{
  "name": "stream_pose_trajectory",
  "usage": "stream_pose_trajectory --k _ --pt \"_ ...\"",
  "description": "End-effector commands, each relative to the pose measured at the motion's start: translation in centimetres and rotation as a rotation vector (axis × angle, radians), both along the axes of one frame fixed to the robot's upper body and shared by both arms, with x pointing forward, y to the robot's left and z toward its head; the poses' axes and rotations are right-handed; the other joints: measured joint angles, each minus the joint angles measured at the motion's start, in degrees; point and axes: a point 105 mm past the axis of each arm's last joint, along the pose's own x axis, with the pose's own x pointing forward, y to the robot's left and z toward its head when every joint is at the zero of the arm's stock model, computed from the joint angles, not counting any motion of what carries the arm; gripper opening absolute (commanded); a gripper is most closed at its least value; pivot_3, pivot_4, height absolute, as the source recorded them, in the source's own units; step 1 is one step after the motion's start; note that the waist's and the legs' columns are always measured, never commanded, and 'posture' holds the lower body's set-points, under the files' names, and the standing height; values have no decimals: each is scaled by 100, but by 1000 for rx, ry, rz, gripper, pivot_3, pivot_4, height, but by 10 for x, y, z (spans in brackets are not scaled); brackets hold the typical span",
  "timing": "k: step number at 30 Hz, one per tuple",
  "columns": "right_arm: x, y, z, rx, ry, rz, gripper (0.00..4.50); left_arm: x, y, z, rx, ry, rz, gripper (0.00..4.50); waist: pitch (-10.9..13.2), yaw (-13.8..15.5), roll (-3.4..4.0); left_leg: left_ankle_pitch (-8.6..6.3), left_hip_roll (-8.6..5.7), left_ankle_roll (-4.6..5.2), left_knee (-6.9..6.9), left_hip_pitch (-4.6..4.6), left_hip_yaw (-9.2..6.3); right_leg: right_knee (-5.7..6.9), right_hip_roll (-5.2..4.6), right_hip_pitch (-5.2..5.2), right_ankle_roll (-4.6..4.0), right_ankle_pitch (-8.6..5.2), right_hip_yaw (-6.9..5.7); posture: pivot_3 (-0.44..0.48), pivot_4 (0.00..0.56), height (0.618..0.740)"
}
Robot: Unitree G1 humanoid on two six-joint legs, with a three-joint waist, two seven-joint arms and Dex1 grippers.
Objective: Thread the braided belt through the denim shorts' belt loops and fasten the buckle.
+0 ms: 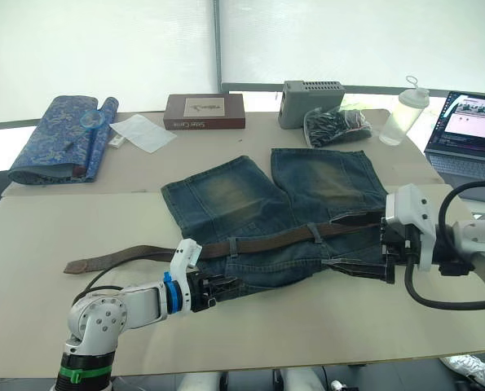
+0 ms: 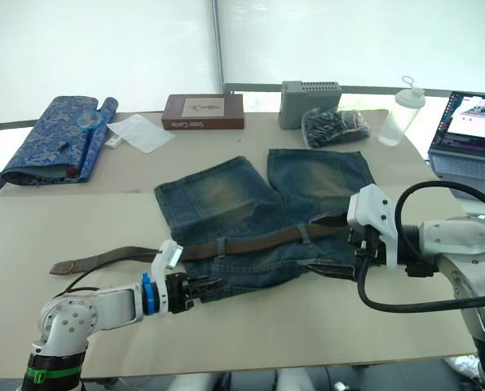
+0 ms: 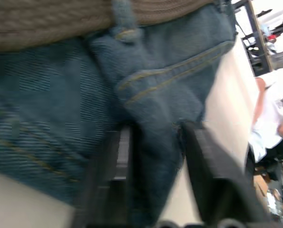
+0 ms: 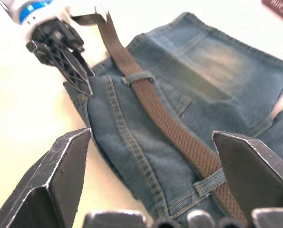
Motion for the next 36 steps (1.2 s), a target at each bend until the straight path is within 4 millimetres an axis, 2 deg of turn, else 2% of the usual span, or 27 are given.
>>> stream_pose_trajectory --k 1,5,8,16,18,19,21,23,27,32,36 --pt "-4 4 8 28 -44 30 4500 5 32 -3 87 -40 36 22 0 -13 0 0 2 0 -1 0 0 0 -1 -1 -1 -1 1 0 150 740" --pt "-4 9 6 51 -39 41 4500 4 63 -5 149 -63 34 22 -1 -73 2 -3 8 -5 -7 3 2 0 -7 -3 -9 -5 3 0 150 740" --pt "1 11 1 66 -15 11 4500 3 105 1 207 -88 75 22 -1 -156 1 -6 15 -9 -10 4 -1 0 -5 -4 -16 -10 1 0 150 740" --pt "35 -3 -28 -16 84 -241 4500 -21 169 15 303 -107 124 22 0 -247 1 -9 20 -13 -43 11 2 -3 -11 -18 -27 -19 6 0 150 740" --pt "43 -6 -38 -32 145 -302 4500 -27 180 21 329 -142 121 22 0 -266 1 -9 19 -13 -46 9 4 -5 -15 -23 -27 -19 9 0 150 740" --pt "45 -7 -42 -50 158 -313 4500 -24 183 28 313 -174 140 22 0 -264 1 -9 20 -13 -48 8 3 -6 -17 -24 -27 -19 12 0 150 740" --pt "46 -9 -49 -68 211 -334 4500 -23 185 41 269 -205 147 625 1 -252 2 -9 20 -14 -48 7 0 -6 -21 -26 -28 -19 14 0 150 740" --pt "51 -12 -54 -90 243 -369 4500 -24 187 53 254 -227 125 1381 1 -229 2 -8 22 -14 -46 1 -7 -5 -21 -28 -29 -20 13 0 150 740" --pt "57 -16 -65 -113 337 -416 4500 -12 194 81 277 -287 76 3269 2 -175 2 -7 18 -15 -43 -5 -5 -4 -22 -32 -29 -19 5 0 150 740" --pt "58 -9 -72 -127 416 -393 4500 12 177 75 335 -307 -55 3269 3 -161 6 -7 10 -14 -44 -6 3 -2 -18 -35 -25 -18 -7 0 150 740" --pt "55 -7 -83 -158 469 -351 4500 42 156 57 387 -303 -187 3269 4 -144 4 -6 1 -13 -40 -17 6 1 0 -44 -22 -15 -15 0 150 740"
